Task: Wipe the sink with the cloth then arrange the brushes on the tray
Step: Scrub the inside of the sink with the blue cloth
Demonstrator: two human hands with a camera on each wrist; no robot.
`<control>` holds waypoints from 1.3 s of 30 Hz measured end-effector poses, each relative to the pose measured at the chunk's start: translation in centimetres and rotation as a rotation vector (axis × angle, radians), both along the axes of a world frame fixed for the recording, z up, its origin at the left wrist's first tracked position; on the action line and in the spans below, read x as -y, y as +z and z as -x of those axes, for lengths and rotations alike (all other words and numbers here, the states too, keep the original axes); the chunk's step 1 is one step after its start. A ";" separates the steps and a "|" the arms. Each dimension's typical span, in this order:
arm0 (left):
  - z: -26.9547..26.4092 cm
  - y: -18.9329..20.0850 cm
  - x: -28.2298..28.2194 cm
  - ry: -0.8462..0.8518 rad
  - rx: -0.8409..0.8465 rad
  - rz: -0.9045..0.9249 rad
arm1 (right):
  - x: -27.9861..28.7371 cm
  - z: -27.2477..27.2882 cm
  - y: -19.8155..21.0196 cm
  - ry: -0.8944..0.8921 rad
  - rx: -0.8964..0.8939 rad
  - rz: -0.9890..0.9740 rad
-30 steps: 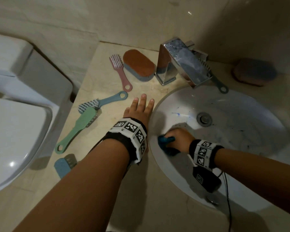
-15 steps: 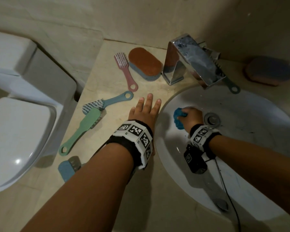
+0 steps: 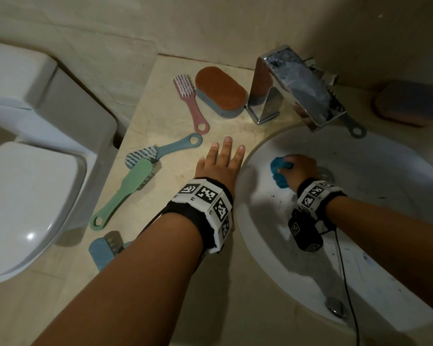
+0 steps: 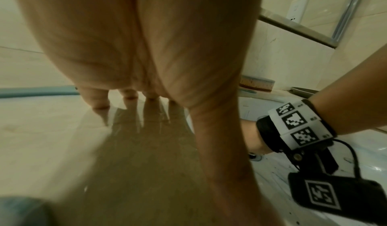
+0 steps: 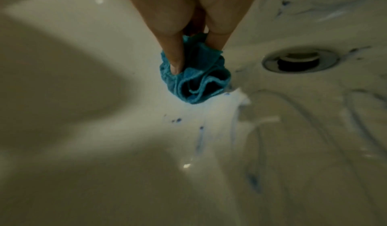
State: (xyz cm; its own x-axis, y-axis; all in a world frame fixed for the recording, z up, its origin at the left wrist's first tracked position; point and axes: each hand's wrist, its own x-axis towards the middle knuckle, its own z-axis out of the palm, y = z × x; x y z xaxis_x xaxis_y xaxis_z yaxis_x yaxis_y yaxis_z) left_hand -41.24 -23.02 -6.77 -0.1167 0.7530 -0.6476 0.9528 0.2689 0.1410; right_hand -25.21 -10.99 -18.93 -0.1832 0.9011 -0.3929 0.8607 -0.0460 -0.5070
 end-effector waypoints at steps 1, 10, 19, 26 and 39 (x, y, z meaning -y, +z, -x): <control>0.0 0.0 0.0 0.006 0.003 -0.005 | 0.8 0.3 0.2 0.034 -0.037 0.003; -0.5 0.5 -0.1 0.004 -0.036 0.021 | 5.4 -1.2 0.2 0.515 -0.007 0.112; -0.3 0.6 -0.2 0.009 -0.021 0.020 | -1.1 -2.2 0.9 0.247 0.060 0.026; -0.4 0.5 -0.2 -0.008 -0.057 0.020 | 4.1 -1.3 1.0 0.546 -0.003 0.096; -0.5 0.8 -0.2 -0.017 -0.068 0.048 | 6.2 -4.3 0.0 0.877 -0.023 0.147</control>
State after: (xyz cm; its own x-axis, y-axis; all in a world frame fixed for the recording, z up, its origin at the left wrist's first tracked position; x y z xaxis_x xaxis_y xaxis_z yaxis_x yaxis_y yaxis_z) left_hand -40.75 -22.80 -5.98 -0.1492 0.7238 -0.6737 0.9641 0.2578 0.0635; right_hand -20.91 -17.19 -18.96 -0.7932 0.3734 -0.4810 0.6062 0.5590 -0.5658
